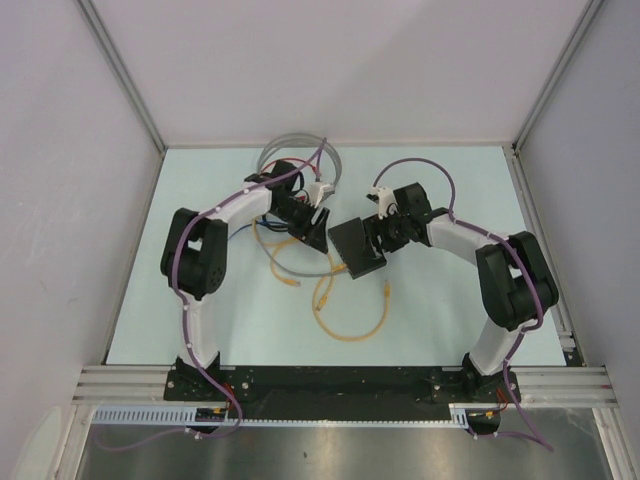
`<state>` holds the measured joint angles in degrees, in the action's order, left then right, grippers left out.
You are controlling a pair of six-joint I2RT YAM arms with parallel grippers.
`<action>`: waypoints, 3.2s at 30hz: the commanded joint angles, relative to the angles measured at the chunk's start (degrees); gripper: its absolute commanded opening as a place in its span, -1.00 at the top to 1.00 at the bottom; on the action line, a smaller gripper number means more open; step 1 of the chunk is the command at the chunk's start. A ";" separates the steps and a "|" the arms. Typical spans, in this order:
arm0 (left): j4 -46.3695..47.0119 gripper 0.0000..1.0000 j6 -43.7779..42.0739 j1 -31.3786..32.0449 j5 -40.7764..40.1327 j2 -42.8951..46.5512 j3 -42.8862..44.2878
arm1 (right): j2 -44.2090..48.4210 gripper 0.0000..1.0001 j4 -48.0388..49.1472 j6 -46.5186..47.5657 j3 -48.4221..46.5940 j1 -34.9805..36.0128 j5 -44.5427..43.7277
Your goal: Pull the plug from the switch port
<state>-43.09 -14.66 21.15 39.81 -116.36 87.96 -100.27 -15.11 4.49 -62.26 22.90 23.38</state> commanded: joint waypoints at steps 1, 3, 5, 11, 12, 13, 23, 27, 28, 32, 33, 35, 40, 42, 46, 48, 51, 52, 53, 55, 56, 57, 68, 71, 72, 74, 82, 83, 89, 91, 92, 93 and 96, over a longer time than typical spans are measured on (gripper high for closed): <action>3.88 -0.33 5.32 1.53 8.17 -0.09 2.03 | 1.57 -0.40 -0.44 -0.01 -0.76 -0.48 -2.19; 4.33 -0.33 6.13 2.32 8.61 -1.32 2.82 | 1.92 -0.37 -0.53 0.34 -0.85 -0.83 -1.41; 4.42 -0.32 6.57 2.93 9.05 -3.08 3.35 | 2.62 -0.25 -0.79 0.87 -0.85 -0.75 0.44; 4.86 -0.28 7.80 3.46 13.00 -6.60 4.15 | 2.45 0.52 -1.23 0.61 -0.85 -0.40 6.50; 4.86 -0.27 7.80 3.46 13.79 -6.95 4.15 | 2.10 0.57 -1.32 0.69 -0.85 0.04 7.03; 5.03 -0.26 8.15 3.46 14.24 -7.30 4.06 | 1.57 0.60 -1.32 0.87 -0.85 0.31 7.12; 3.81 -0.08 6.84 5.39 16.88 -12.58 7.22 | -3.70 0.83 -0.27 0.25 -0.85 1.80 3.35; 3.37 0.04 6.22 5.57 17.76 -13.98 7.22 | -3.97 0.84 -1.58 1.04 -0.85 1.63 3.34; 3.28 0.06 5.96 5.57 17.93 -14.16 7.14 | -3.97 0.84 -1.67 1.22 -0.85 1.71 3.43; 3.10 0.10 5.52 5.66 18.81 -15.04 7.22 | -3.97 0.81 -1.50 1.31 -0.85 1.80 3.25; 3.19 0.11 5.60 5.75 19.33 -15.13 7.31 | -4.06 0.81 -1.32 1.31 -0.85 1.80 3.17; 2.84 0.13 5.60 5.75 20.65 -15.74 7.75 | -4.23 0.81 -1.06 1.13 -0.85 1.80 2.99; 1.78 0.19 4.73 5.75 21.01 -17.32 8.54 | -4.32 0.78 -0.88 1.13 -0.85 2.06 2.82; 1.61 0.21 4.90 5.75 20.75 -17.76 8.98 | -4.41 0.78 -1.06 1.31 -0.85 2.06 2.82; 0.82 0.22 5.07 5.66 20.39 -18.99 9.94 | -4.50 0.76 -1.06 1.31 -0.85 2.15 2.64; 0.82 0.27 5.25 5.49 20.57 -19.35 10.12 | -4.41 0.76 -1.14 1.40 -0.85 2.15 2.64; 0.82 0.32 5.43 5.13 20.66 -19.52 10.30 | -4.50 0.74 -1.23 1.57 -0.85 2.33 2.46; 0.90 0.34 5.34 5.05 20.57 -19.61 10.39 | -4.41 0.74 -1.15 1.57 -0.85 2.33 2.38; 0.99 0.38 5.34 5.04 20.66 -19.52 10.39 | -4.50 0.74 -1.15 1.57 -0.85 2.42 2.38; 0.90 0.41 5.16 4.87 21.01 -19.79 10.39 | -4.50 0.73 -1.06 1.66 -0.85 2.68 2.11; 0.99 0.44 5.25 4.87 21.01 -19.79 10.47 | -4.41 0.72 -0.97 1.75 -0.85 2.77 2.03; 1.08 0.46 5.25 4.87 21.01 -19.79 10.47 | -4.41 0.72 -1.06 1.84 -0.85 2.94 1.85; 0.82 0.89 5.51 4.52 19.78 -20.31 11.35 | -4.50 0.70 -1.32 3.42 -0.85 4.17 0.36; 0.12 1.00 4.64 4.17 18.99 -20.49 12.31 | -4.94 0.70 -1.41 4.03 -0.85 4.35 -0.61; -0.24 1.00 4.11 4.08 18.64 -20.49 12.49 | -5.02 0.72 -1.50 4.64 -0.85 4.44 -1.05; -0.94 1.00 3.24 4.08 18.11 -20.49 12.32 | -5.02 0.74 -1.94 5.17 -0.85 4.79 -1.49; -1.82 1.00 1.47 4.25 16.36 -19.27 9.42 | -5.38 0.89 -2.03 6.32 -0.85 5.49 -1.84; -1.73 1.00 1.04 4.17 16.09 -18.13 8.46 | -5.20 0.90 -1.94 6.41 -0.85 5.58 -1.93; -5.51 1.00 -1.69 3.82 13.89 -18.46 11.78 | -4.41 0.95 -1.41 8.34 -0.85 5.67 -2.63; -7.27 1.00 -3.09 3.81 12.06 -19.52 15.46 | -4.50 0.97 -1.06 8.52 -0.93 6.11 -3.59; -7.71 1.00 -3.36 3.73 11.35 -20.22 16.35 | -4.84 0.98 -1.41 8.60 -1.37 6.28 -3.86; -7.80 1.00 -3.71 3.73 10.47 -20.31 16.88 | -5.11 0.99 -1.93 8.69 -1.37 6.81 -3.95; -8.50 1.00 -5.64 4.08 8.97 -19.88 15.76 | -4.85 1.00 -2.90 10.10 -1.29 7.86 -3.16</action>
<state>-50.72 -14.68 25.87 55.79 -136.18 102.10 -102.98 -14.31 11.62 -63.68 29.08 22.87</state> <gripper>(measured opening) 0.167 0.009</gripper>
